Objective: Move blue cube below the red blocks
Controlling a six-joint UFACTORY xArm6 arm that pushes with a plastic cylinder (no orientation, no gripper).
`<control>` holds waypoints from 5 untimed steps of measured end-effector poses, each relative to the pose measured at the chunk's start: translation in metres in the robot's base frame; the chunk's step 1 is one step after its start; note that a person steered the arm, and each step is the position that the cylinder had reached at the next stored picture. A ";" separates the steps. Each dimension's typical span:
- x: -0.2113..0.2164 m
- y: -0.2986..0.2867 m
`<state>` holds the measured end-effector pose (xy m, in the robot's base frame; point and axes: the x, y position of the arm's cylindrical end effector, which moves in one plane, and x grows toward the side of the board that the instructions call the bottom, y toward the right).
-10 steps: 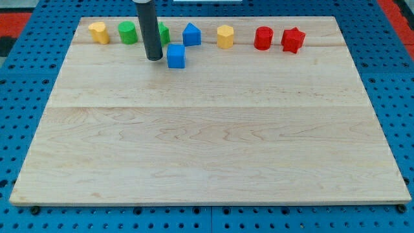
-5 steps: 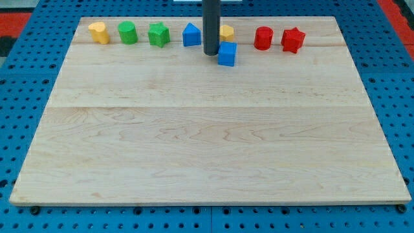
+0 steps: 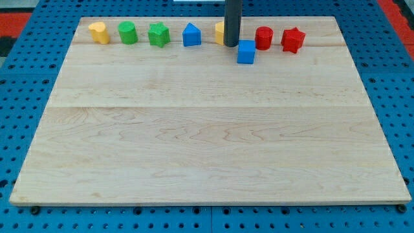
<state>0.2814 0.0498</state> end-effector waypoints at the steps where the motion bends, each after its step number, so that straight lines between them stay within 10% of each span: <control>1: 0.004 0.000; 5: 0.043 0.009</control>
<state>0.3247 0.0587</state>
